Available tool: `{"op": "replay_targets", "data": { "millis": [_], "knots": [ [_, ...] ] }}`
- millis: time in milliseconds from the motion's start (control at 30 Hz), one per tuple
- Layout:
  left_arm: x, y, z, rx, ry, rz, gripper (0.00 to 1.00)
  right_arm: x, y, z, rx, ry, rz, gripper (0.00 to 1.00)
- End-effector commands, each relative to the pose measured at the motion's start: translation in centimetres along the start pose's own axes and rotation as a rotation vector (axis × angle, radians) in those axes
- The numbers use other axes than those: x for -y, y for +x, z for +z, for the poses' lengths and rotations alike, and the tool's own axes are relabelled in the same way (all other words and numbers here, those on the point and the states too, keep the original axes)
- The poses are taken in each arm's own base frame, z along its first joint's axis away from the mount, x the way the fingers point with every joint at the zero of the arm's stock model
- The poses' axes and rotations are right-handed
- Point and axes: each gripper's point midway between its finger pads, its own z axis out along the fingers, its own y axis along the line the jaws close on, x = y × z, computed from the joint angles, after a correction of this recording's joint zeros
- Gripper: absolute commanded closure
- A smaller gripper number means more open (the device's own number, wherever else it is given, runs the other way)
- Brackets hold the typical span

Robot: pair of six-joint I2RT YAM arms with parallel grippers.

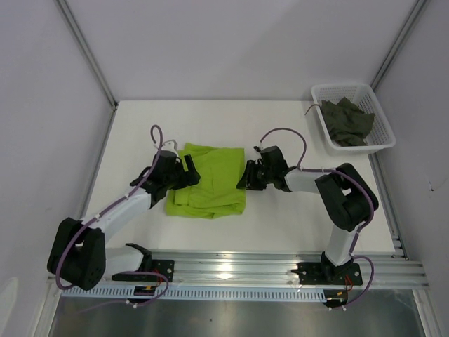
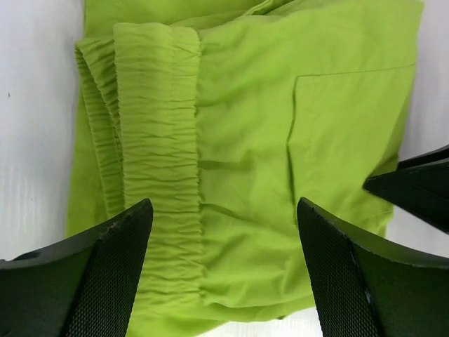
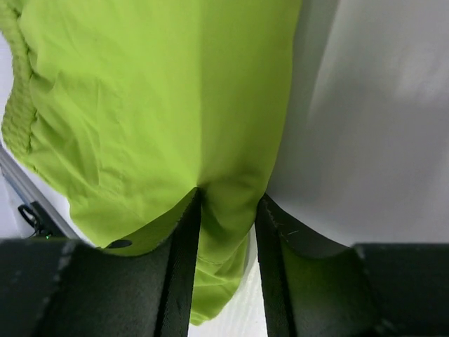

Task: Fold and stack the shorts
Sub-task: Neatly place the folded shorts to the corner

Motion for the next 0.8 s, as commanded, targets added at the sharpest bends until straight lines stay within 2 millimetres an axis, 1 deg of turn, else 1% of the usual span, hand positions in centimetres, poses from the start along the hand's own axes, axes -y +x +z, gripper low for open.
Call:
{"op": "replay_targets", "data": {
  "millis": [0,33,67,100,133,167,200,267,300,367,400,433,467,500,533,567,600,633,667,700,733,767],
  "knots": [
    [1.0,-0.9,-1.4,0.038,0.049,-0.012,0.14,-2.1,0.5,0.2,0.003,-0.086,-0.011,0.63],
    [0.8,-0.6,-1.6,0.038,0.051,-0.015,0.14,-2.2,0.5,0.4,0.001,-0.096,-0.007,0.67],
    [0.9,-0.8,-1.8,0.046,0.056,-0.018,0.14,-1.9,0.7,0.9,-0.011,-0.095,0.004,0.80],
    [0.9,-0.8,-1.9,0.052,0.057,-0.027,0.14,-1.9,0.6,1.2,-0.013,-0.099,0.017,0.90],
    [1.1,-1.0,-2.2,0.066,0.066,-0.030,0.14,-2.0,-0.3,1.4,0.003,-0.103,0.026,0.98],
    [1.0,-0.9,-2.2,0.068,0.069,-0.033,0.13,-1.5,-0.4,1.9,0.004,-0.096,0.065,1.00],
    [1.2,-1.0,-2.3,0.070,0.075,-0.033,0.13,-1.7,-1.4,2.0,0.036,-0.116,0.077,1.00],
    [1.4,-0.8,-2.1,0.060,0.085,-0.032,0.13,-0.8,-2.8,1.8,0.082,-0.110,0.115,1.00],
    [1.3,-0.7,-2.1,0.055,0.084,-0.029,0.13,-0.2,-3.8,1.8,0.126,-0.079,0.134,1.00],
    [1.2,-0.5,-1.8,0.044,0.077,-0.026,0.13,1.1,-5.2,1.2,0.173,-0.045,0.168,1.00],
    [1.2,-0.4,-1.7,0.041,0.075,-0.026,0.13,1.7,-6.1,0.6,0.218,-0.024,0.203,1.00],
    [1.2,-0.4,-1.7,0.043,0.078,-0.023,0.13,2.9,-7.3,-0.3,0.261,-0.010,0.237,1.00],
    [1.1,-0.3,-1.6,0.041,0.075,-0.023,0.13,4.4,-6.3,-0.9,0.266,0.018,0.273,1.00],
    [1.2,-0.3,-1.6,0.044,0.078,-0.023,0.13,4.4,-7.0,-2.2,0.312,0.015,0.299,1.00],
    [1.1,-0.3,-1.6,0.046,0.079,-0.022,0.13,5.2,-6.9,-3.0,0.337,0.033,0.312,1.00],
    [1.4,0.0,-1.6,0.031,0.094,-0.016,0.13,6.7,-4.8,-3.5,0.323,0.072,0.332,1.00],
    [1.6,0.2,-1.4,0.014,0.104,-0.014,0.13,6.1,-4.6,-4.8,0.350,0.068,0.319,1.00],
    [1.5,0.5,-1.4,0.006,0.103,-0.011,0.13,6.2,-3.6,-5.3,0.359,0.086,0.313,1.00],
    [1.7,0.3,-1.4,0.012,0.108,-0.010,0.13,6.2,0.2,-5.0,0.289,0.113,0.298,1.00],
    [1.6,0.3,-1.3,0.011,0.107,-0.010,0.13,5.4,1.7,-5.1,0.264,0.120,0.276,1.00],
    [1.6,0.3,-1.3,0.012,0.105,-0.010,0.13,4.4,2.6,-5.4,0.271,0.136,0.246,1.00],
    [1.6,0.2,-1.3,0.016,0.104,-0.012,0.13,3.4,4.1,-5.1,0.243,0.144,0.213,1.00]
  ]
}}
